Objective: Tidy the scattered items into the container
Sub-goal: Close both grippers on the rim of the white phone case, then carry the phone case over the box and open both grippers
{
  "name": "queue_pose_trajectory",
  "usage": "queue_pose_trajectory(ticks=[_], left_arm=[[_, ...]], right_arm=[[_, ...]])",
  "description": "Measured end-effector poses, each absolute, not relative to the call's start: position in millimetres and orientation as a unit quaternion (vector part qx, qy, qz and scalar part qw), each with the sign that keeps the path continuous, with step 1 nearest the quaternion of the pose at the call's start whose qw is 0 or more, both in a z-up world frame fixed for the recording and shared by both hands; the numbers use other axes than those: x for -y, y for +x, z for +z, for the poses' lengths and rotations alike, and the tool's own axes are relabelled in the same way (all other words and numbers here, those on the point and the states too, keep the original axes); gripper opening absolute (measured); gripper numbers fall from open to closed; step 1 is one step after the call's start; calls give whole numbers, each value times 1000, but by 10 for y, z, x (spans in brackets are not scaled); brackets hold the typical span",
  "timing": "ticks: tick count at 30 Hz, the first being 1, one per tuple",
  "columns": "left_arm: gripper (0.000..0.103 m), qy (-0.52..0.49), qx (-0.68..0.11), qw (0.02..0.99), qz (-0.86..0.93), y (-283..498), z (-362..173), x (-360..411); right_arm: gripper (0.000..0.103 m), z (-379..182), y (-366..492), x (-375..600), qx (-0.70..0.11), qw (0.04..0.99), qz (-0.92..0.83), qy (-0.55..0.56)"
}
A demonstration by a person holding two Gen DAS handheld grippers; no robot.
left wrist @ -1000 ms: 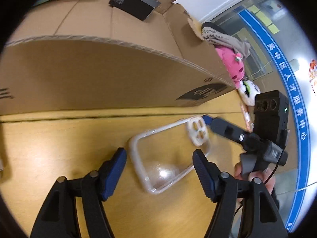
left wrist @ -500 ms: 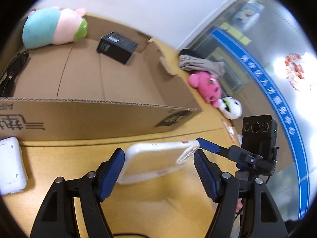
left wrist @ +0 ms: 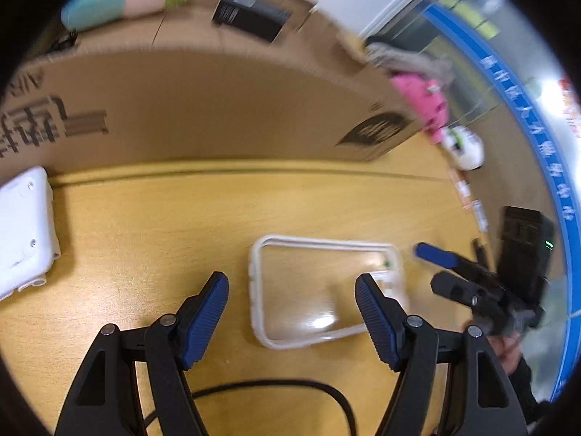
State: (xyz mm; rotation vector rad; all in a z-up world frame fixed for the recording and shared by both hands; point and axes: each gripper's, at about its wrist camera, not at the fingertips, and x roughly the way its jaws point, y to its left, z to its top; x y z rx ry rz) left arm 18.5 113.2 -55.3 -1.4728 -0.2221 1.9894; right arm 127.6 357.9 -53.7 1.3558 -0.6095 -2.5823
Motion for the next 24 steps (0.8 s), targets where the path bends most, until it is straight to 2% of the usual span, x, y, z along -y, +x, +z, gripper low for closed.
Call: queue_pose_trajectory(ticks=[1,2,3,4,5,6,7,9,11,12,17,24], left_arm=[[60,-562,81,322,758,176,-554,-1153],[55,-567,75,319,756,168,-564,-1178],[39,-568,68,314,757,173,-565,-1192],[26,-569,61,311,759,181,-570,-1201],[20,-571,54,309,759,193,-579,-1210],[10,-573,51,309,758,206,-587,-1212],[7,-573,51,307,758,220,-595,-1208],[6,-569,48,304,763,251,-588,-1195],[6,-564,39,299,769,277,-572,-1184],[5,-561,36,295,773,289,-565,-1178],[5,-541,27,295,787,349,-434,-1137],[5,-474,36,301,827,361,213,-995]], right_arm=[[90,-556,1259,-3528,192,75,-864,459],[84,-553,1249,-3452,168,63,-868,462],[80,-550,1241,-3389,147,53,-872,465],[70,-556,1225,-3361,135,47,-873,467],[63,-560,1222,-3325,121,39,-875,468],[50,-566,1227,-3293,107,29,-877,468],[43,-577,1220,-3268,93,19,-878,469],[38,-588,1223,-3234,71,7,-880,469],[24,-598,1207,-3271,76,4,-880,468],[20,-589,1211,-3293,84,4,-880,467],[11,-445,1276,-3262,92,0,-892,443],[10,229,1207,-3226,68,5,-928,366]])
